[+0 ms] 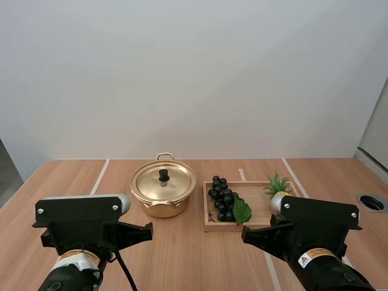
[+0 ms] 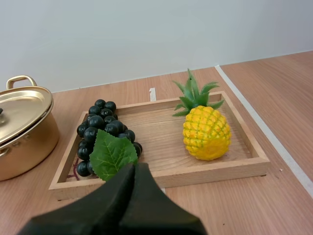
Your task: Open the pot, put the pineapple inside, and close it
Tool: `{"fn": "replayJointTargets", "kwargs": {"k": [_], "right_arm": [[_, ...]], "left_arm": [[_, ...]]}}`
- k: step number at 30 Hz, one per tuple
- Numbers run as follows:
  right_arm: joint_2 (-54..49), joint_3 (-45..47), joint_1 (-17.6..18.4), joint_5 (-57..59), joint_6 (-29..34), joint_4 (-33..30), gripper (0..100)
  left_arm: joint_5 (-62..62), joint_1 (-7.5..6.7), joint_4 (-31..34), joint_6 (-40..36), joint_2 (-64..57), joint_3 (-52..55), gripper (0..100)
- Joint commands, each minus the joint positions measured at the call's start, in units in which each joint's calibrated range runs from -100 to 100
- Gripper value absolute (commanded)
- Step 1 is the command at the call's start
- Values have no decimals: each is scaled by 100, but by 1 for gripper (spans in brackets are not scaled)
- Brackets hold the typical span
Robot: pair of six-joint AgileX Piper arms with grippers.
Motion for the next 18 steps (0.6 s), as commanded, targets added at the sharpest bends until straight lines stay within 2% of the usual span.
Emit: {"fn": "replayJointTargets", "kwargs": {"k": [1, 18], "right_arm": [[-35, 21, 0, -373, -2, -600, 0], [-35, 21, 0, -430, -170, -585, 0]], "left_arm": [[129, -136, -73, -196, -30, 13, 0], [130, -120, -73, -316, -30, 13, 0]]}}
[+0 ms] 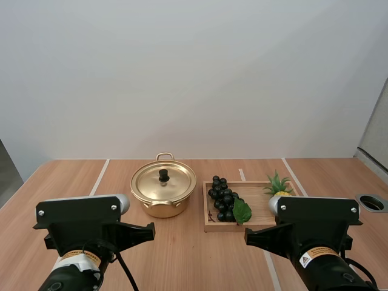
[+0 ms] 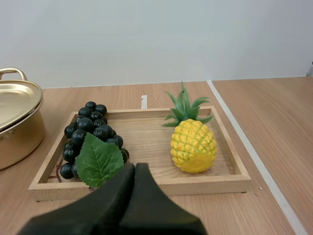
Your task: Open the pot, put the pineapple inside, and close it
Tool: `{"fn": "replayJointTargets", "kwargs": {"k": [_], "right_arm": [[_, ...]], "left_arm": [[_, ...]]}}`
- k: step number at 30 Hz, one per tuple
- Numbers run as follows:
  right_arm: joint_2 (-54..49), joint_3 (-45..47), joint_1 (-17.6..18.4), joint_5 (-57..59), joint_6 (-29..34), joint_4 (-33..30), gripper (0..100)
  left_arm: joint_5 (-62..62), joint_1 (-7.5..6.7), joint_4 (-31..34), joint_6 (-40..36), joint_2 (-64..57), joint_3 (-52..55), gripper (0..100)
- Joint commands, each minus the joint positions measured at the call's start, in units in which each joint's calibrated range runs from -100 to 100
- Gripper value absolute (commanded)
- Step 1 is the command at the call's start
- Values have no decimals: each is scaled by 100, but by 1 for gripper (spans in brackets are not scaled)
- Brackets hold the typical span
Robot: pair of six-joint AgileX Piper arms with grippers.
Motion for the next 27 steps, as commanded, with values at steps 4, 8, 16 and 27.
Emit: {"fn": "replayJointTargets", "kwargs": {"k": [4, 8, 16, 27], "right_arm": [[-35, 21, 0, -176, 0, -27, 0], [-35, 21, -18, -176, 0, -26, 0], [-35, 21, -249, -176, 0, 29, 0], [-35, 21, -264, -1130, 0, 72, 0]], "left_arm": [[-7, -14, -73, -53, -30, 13, 0], [-23, -30, -73, -53, -30, 13, 0], [-91, -69, -73, -53, -30, 13, 0], [-709, -103, 937, 476, -30, 13, 0]]}}
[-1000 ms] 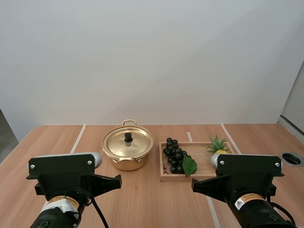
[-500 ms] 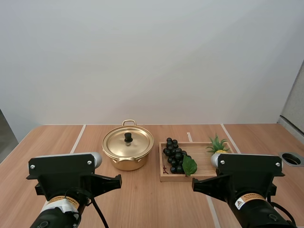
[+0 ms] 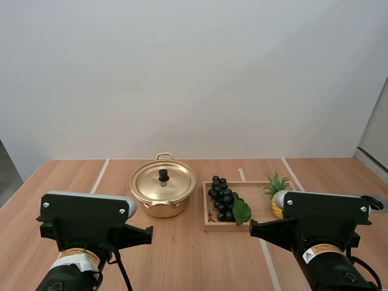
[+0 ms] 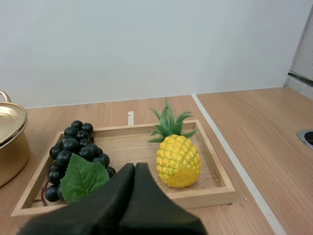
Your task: Open the pot, put the pineapple inside, and close it
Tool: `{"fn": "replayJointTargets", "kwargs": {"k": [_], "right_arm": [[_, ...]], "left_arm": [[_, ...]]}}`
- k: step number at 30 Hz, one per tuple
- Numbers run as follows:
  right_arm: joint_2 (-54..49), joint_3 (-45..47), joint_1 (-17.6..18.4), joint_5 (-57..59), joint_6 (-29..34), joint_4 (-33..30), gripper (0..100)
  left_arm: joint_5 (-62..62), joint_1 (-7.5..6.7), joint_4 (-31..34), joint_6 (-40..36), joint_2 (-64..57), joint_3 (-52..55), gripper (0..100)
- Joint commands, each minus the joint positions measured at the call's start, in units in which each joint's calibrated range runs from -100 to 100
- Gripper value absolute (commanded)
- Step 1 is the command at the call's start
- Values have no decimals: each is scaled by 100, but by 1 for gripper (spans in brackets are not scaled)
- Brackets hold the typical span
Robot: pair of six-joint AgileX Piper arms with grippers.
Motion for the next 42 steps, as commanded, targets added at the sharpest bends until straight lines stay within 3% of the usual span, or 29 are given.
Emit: {"fn": "replayJointTargets", "kwargs": {"k": [1, 9, 13, 19, 22, 24, 27, 30, 33, 38, 42], "right_arm": [[-35, 21, 13, -603, 0, 19, 0], [-35, 21, 169, -2952, 0, -568, 0], [-35, 21, 169, -4975, 0, -568, 0], [-35, 21, 169, -9380, -324, -502, 25], [-35, -8, 169, -10331, -541, -189, 31], [-35, -363, 169, -10206, -810, 365, 27], [-35, -1124, 169, -9040, -1320, 1298, 0], [-35, -1982, 169, -7454, -2016, 2140, 0], [-35, -2780, 169, -5975, -2529, 2503, 0], [-35, -3662, 169, -4045, -2647, 2516, 0], [206, -4386, 169, -2039, -2647, 2503, 0]], "left_arm": [[-263, -21, 185, 85, -30, 13, 0], [-1215, 42, 185, 85, -30, 13, 0], [-3444, 42, 185, 589, -30, 13, 0], [-6479, 42, 185, 732, -30, -262, 0], [-6768, 42, -33, 732, -30, -933, 0], [-6666, 42, -463, 744, -30, -1436, 0], [-6189, 42, -1210, 940, -30, -2295, 0], [-5469, 42, -1617, 1217, 22, -3238, 0], [-4848, 42, -1631, 1297, 260, -4046, 0], [-3058, 42, -1631, 1381, 846, -5365, 0], [-879, 42, -1555, 1381, 1445, -6518, 0]]}}
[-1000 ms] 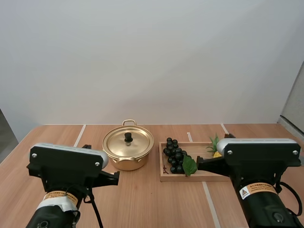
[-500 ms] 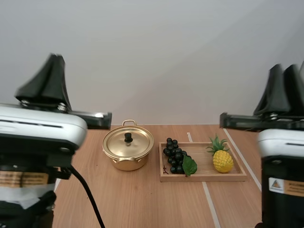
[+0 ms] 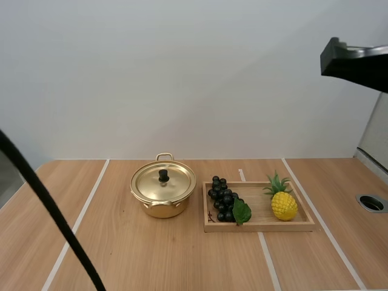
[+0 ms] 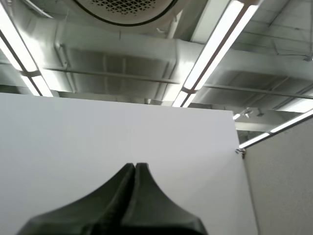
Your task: Open the pot, put the pineapple inside, and close it
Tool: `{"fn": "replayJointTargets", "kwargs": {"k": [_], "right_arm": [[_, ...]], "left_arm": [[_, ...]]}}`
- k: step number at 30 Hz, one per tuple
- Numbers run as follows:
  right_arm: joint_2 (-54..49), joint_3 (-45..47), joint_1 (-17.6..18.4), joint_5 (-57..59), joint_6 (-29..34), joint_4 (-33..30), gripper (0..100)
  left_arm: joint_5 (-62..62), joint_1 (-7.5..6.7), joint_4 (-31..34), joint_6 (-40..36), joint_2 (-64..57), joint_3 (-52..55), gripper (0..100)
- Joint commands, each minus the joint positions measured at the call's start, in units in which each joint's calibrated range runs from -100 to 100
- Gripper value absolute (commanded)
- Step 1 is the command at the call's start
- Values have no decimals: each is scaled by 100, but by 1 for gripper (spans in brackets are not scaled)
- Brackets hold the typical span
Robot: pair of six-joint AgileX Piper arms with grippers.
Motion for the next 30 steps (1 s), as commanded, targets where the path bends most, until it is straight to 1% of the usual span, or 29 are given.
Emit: {"fn": "replayJointTargets", "kwargs": {"k": [1, 4, 6, 7, 9, 12, 14, 16, 20, 23, 26, 30], "right_arm": [[290, -548, 11, 1477, -66, -31, 0], [790, -913, 11, 1945, -49, -76, 0], [1096, -1175, 11, 2356, 14, -319, 0], [1213, -1286, 11, 2684, 107, -495, 0], [1489, -1565, 11, 3359, 550, -1143, 0], [1826, -1948, 11, 4400, 1811, -2423, 0], [2147, -2221, 11, 5209, 2581, -3386, 0], [2445, -2372, 11, 5802, 2720, -3762, 0], [3142, -2620, 11, 6900, 2720, -3795, 0], [3617, -2617, 11, 7479, 2720, -3795, 0], [4040, -2617, 11, 8062, 2720, -3795, 0], [4416, -2617, 11, 8629, 2699, -3801, 0]], "left_arm": [[1827, 8, 53, 18, 467, -840, 0], [3518, 8, 277, -41, 980, -1612, 0], [4870, 8, 488, -328, 1410, -2168, 0], [5225, 8, 526, -471, 1530, -2305, 0], [6286, 8, 628, -824, 1913, -2707, 0], [7411, 8, 661, -1013, 2378, -3056, 0], [7846, 8, 671, -969, 2582, -3081, 0], [8031, 8, 676, -878, 2711, -3066, 0], [8347, 8, 676, -502, 2924, -3066, 0], [8654, 8, 676, -286, 3140, -3066, 0], [8694, 8, 676, 70, 3477, -3066, 0], [8694, 8, 647, 127, 4021, -3066, 0]]}}
